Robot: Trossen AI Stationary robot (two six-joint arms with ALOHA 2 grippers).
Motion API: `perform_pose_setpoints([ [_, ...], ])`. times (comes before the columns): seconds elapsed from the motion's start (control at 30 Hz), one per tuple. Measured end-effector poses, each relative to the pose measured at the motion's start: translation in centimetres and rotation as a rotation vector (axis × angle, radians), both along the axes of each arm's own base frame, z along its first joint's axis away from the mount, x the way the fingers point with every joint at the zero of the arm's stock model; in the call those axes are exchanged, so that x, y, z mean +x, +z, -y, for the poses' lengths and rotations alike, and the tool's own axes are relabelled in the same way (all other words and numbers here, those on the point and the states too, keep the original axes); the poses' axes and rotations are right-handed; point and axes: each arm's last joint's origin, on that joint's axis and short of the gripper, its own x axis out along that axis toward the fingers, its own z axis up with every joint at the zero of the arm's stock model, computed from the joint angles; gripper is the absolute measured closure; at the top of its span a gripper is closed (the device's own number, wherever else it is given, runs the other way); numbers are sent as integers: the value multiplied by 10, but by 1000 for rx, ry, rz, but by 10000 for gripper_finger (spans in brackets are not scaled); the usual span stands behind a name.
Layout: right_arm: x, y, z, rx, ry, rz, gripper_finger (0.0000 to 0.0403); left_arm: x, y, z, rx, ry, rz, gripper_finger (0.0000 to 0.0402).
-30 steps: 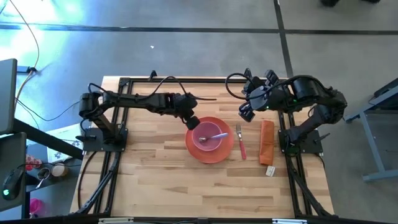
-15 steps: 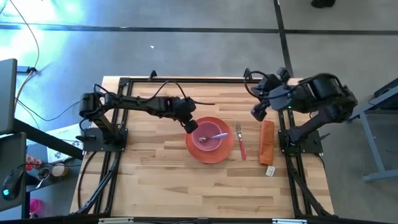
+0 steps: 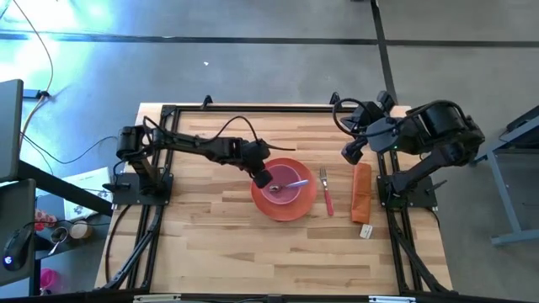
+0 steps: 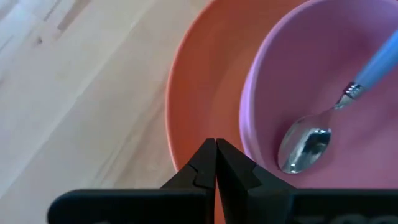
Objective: Set table place
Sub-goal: Adjust the bowl on the plate, then return to Home Position
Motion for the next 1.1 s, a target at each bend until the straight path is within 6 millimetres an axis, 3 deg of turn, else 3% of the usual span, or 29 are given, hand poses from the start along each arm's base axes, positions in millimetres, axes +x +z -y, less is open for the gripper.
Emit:
perform_pose_setpoints([
  [0.37, 0, 0, 0, -11, -2, -3, 403, 8, 3, 13, -34, -9, 69, 401],
  [0.7, -1, 1, 1, -17, 3, -7, 403, 8, 3, 11, -31, 10, 77, 401],
  [0.83, -5, 3, 2, -30, 17, -9, 403, 2, 2, 12, -24, 24, 14, 401],
  [0.9, -14, 6, 4, -32, 25, 4, 403, -5, 11, 13, -21, 28, 1, 401],
  [1.0, -38, 8, 7, -29, 27, 43, 403, -16, 40, 16, 31, 19, 61, 401],
  [1.1, -63, -12, 9, -14, -18, 66, 403, -30, 72, 20, 135, 5, 154, 401],
])
